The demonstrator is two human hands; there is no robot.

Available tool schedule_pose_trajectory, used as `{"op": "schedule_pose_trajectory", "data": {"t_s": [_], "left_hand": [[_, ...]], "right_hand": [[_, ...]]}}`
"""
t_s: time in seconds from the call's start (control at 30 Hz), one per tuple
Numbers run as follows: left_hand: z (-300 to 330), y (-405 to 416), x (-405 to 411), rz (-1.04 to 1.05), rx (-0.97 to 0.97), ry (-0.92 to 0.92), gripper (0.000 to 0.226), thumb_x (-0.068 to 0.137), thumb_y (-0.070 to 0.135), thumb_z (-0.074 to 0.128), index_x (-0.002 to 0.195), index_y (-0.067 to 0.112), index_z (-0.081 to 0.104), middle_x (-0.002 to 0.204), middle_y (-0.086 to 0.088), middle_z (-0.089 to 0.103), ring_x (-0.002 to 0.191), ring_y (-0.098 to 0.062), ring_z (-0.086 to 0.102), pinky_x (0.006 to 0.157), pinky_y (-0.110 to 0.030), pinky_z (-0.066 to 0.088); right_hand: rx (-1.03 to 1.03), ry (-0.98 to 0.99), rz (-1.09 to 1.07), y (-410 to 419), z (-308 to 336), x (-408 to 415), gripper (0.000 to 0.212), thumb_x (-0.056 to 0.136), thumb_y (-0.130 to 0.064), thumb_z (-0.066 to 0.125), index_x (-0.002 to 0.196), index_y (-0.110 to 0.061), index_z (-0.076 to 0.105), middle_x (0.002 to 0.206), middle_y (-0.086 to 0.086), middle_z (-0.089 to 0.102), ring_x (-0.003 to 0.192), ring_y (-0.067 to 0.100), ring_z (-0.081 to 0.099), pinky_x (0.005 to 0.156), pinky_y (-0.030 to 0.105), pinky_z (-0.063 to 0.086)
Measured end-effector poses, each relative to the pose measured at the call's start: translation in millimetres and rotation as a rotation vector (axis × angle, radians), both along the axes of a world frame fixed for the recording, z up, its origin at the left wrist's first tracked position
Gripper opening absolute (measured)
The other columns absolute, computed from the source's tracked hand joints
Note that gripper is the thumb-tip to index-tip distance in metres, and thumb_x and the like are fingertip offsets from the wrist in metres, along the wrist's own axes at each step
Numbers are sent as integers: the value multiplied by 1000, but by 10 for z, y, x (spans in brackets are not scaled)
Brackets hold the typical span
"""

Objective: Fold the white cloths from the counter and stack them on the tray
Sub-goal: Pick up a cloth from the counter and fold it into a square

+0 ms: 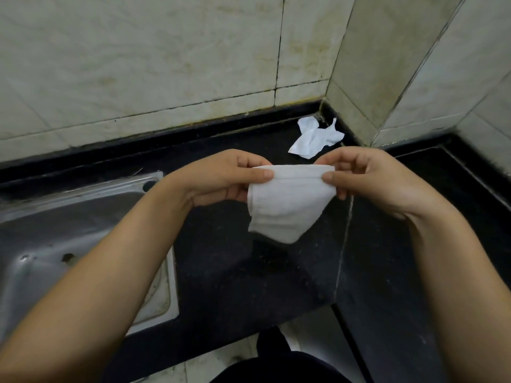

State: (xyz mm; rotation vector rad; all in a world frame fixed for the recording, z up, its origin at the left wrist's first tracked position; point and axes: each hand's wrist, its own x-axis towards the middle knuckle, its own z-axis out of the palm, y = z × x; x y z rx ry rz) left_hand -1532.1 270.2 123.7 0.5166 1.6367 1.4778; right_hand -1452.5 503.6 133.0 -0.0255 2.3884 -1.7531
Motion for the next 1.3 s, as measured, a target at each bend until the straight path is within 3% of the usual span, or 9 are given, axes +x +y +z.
{"op": "schedule_pose_trajectory", "data": {"t_s": [0.17,0.27,0.43,0.63,0.77,0.9,1.03,1.17,1.3], "left_hand": [[-292,79,-254,209,-145,-59,12,89,13,57,95,10,68,89,0,71,86,-11,67,73,-24,57],[-633,205,-430,336,-404,133,12,91,13,58,99,11,66,99,-3,67,91,-12,63,70,-21,52],[-1062,351,-523,385,-626,452,11,91,14,54,97,16,64,92,3,59,85,-10,57,63,-17,42],[-1412,136,-110,199,-576,784,12,89,10,55,95,13,66,95,2,51,93,-15,48,78,-23,40],[-1770,-56,279,76,-645,872,19,88,9,56,104,14,66,106,-3,55,103,-20,47,90,-32,42],[-2008,-128,485,-7,-753,950,25,93,14,51,115,16,61,119,-3,51,111,-19,45,91,-28,38],[-2073,-146,550,-19,-802,967,30,94,19,50,124,20,55,127,-2,46,117,-18,43,96,-29,36],[-2028,-174,520,9,-755,843,39,89,37,58,125,24,52,125,4,44,118,-13,41,102,-30,36],[-1996,-70,265,427,-720,535,33,90,34,58,118,17,54,111,1,54,105,-15,51,86,-27,44]], "right_hand": [[99,-75,-100,-40,-415,-404,16,89,-7,60,100,-18,66,76,-7,66,63,1,57,59,14,48],[169,-141,-174,-92,-843,-682,13,90,-12,60,93,-24,63,92,-1,66,85,11,60,70,22,48],[224,-126,-254,-189,-1289,-841,6,90,-14,58,93,-18,62,85,-5,61,80,10,57,67,20,43],[420,-85,-131,-168,-1512,-356,6,89,-15,60,92,-17,64,97,-1,59,90,13,56,80,24,44],[544,-14,-8,-231,-1779,103,11,89,-13,60,97,-18,65,100,-1,58,98,14,52,85,21,40],[696,57,68,-344,-2057,348,20,90,-15,60,108,-18,67,112,0,58,107,19,50,94,32,41],[806,63,161,-351,-2118,423,29,94,-26,54,122,-22,63,125,-4,52,117,16,45,96,29,34],[625,18,-27,-296,-2027,288,28,93,-26,57,118,-18,64,118,-3,55,112,14,51,98,25,38],[532,-202,-235,-309,-1970,-82,26,94,-29,54,113,-13,63,113,5,57,96,16,57,81,24,44]]}}
